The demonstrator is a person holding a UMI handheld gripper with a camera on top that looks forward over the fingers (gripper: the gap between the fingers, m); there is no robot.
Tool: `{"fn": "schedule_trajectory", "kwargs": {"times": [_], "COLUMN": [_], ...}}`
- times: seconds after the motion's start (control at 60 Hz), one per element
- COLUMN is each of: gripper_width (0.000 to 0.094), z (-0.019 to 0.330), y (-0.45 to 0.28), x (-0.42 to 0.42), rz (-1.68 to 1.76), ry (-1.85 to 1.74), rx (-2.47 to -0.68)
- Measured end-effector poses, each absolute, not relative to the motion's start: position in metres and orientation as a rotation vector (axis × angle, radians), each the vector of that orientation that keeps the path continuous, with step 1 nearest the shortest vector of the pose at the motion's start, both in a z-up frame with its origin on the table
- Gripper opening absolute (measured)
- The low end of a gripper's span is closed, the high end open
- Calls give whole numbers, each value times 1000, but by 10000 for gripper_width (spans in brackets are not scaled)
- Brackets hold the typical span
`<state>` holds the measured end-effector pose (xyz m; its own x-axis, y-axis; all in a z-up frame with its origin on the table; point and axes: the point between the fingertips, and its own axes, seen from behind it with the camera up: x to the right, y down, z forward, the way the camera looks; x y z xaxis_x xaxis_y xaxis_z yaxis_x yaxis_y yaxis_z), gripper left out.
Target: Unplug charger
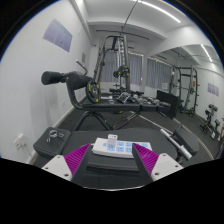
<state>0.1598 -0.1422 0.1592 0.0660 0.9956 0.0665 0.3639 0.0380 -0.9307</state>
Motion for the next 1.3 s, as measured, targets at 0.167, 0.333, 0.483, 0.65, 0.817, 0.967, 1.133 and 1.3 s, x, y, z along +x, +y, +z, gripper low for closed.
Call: {"fn": "schedule_trajectory", "kwargs": {"times": [0.167, 0.333, 0.483, 0.65, 0.817, 0.967, 1.133, 1.3], "gripper_width": [857, 857, 858, 856, 858, 851, 210, 202], "z": [122, 84, 58, 32, 18, 13, 17, 106], "y": [-134, -132, -127, -122, -119, -117, -109, -92], "x": [113, 61, 14, -32, -55, -62, -66, -65], "rz": [931, 948, 937, 914, 909, 933, 909, 1035], "ry": [-1418, -1412, -1407, -1408, -1397, -1388, -1367, -1242], "rx": [-1493, -1501, -1498, -1509, -1539, -1549, -1553, -1488]}}
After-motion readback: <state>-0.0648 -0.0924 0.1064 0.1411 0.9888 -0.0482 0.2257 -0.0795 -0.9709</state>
